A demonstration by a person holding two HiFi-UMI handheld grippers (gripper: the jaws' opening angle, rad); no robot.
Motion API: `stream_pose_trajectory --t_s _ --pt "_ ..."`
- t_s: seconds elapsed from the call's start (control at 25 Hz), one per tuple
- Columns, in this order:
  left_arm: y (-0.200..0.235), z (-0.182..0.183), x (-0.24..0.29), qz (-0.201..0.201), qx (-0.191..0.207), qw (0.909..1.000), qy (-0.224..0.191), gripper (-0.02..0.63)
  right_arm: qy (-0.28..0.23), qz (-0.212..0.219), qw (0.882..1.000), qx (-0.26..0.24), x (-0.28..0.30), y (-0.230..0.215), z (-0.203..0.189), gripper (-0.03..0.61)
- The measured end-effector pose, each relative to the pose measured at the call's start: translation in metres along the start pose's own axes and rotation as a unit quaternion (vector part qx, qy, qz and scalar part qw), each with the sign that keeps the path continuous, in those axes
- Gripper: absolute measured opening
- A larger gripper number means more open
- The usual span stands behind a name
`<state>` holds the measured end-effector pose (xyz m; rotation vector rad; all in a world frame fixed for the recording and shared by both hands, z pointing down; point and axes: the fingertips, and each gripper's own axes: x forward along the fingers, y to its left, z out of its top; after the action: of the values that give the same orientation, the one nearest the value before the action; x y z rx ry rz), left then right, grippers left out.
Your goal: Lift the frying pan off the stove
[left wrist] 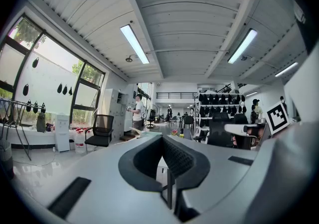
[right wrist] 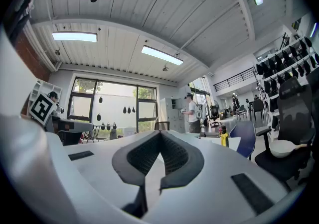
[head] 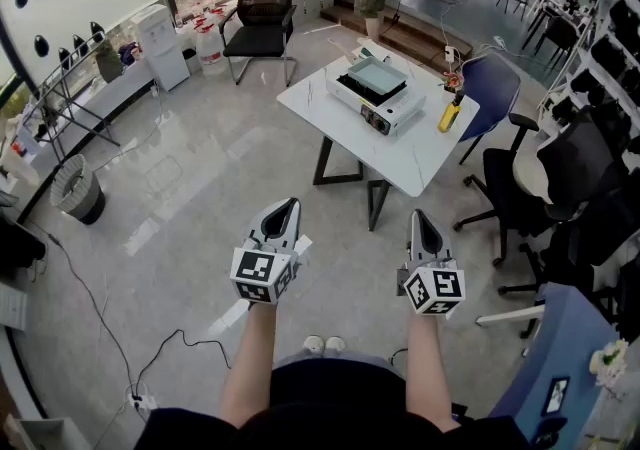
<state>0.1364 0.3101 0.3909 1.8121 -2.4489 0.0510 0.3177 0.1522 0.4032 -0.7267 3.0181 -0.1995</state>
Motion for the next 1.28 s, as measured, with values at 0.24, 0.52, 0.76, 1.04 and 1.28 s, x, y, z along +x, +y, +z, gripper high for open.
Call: stream_pose_trajectory --t_s 0.24,0.52,0.76,1.04,1.28 --pt "0.003 -0.003 -0.001 0.003 -0.003 1.0000 0.006 0.018 0.000 0.002 1.000 0.000 0.003 0.006 0.000 0.000" --pt "0.000 -0.011 0.003 0.000 -0.004 0.9999 0.016 0.018 0.005 0.001 1.000 0.007 0.002 0.003 -0.006 0.000" --pt "-0.004 -0.014 0.005 -0.005 -0.005 0.9997 0.021 0.018 0.005 0.006 1.000 0.015 0.000 0.002 -0.009 0.002" --pt "-0.009 -0.017 0.007 -0.018 -0.017 0.9994 0.026 0.020 0.012 0.015 1.000 0.015 0.002 0.008 -0.012 0.002" --pt "-0.001 -0.015 0.006 -0.018 -0.033 0.9991 0.018 0.092 0.014 0.018 1.000 0.016 0.006 0.011 -0.013 0.002"
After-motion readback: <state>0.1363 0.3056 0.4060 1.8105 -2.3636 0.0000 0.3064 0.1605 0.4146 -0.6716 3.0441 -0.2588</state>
